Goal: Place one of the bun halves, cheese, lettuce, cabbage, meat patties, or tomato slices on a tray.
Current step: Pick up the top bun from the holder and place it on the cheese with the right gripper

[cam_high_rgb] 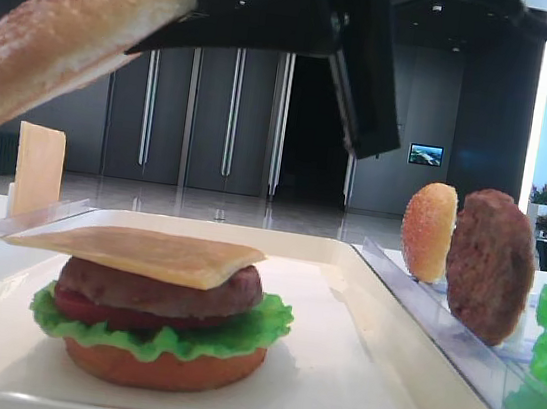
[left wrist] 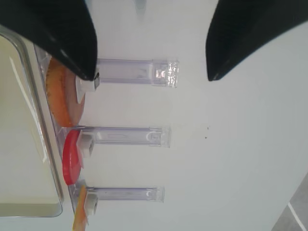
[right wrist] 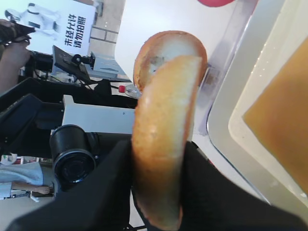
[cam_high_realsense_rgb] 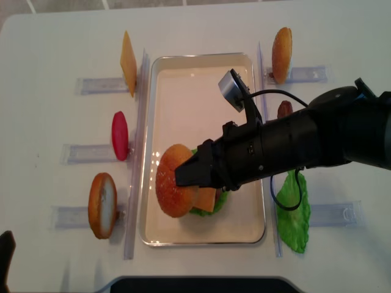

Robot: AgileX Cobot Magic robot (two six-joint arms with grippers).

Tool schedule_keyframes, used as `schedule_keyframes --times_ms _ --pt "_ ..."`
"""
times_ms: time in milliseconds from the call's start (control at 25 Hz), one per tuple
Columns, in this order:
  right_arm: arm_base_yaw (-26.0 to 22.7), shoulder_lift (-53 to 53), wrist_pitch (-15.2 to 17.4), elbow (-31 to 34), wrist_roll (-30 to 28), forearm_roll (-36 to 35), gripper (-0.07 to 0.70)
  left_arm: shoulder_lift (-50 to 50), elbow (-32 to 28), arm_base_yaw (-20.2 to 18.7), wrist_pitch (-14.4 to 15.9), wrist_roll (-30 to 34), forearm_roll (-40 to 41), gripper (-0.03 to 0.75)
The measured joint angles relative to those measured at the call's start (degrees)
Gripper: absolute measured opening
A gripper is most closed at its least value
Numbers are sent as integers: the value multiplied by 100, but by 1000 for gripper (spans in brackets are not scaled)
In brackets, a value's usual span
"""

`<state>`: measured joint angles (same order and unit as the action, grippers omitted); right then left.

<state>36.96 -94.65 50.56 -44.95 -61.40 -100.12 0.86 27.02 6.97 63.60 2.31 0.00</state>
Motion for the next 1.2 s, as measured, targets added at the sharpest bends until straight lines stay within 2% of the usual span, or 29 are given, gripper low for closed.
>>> schedule_keyframes --times_ms 280,1200 --pt "-37 -375 186 0 -264 -160 244 0 0 0 0 0 0 535" --pt "-660 -435 233 44 -438 -114 243 0 0 0 0 0 0 535"
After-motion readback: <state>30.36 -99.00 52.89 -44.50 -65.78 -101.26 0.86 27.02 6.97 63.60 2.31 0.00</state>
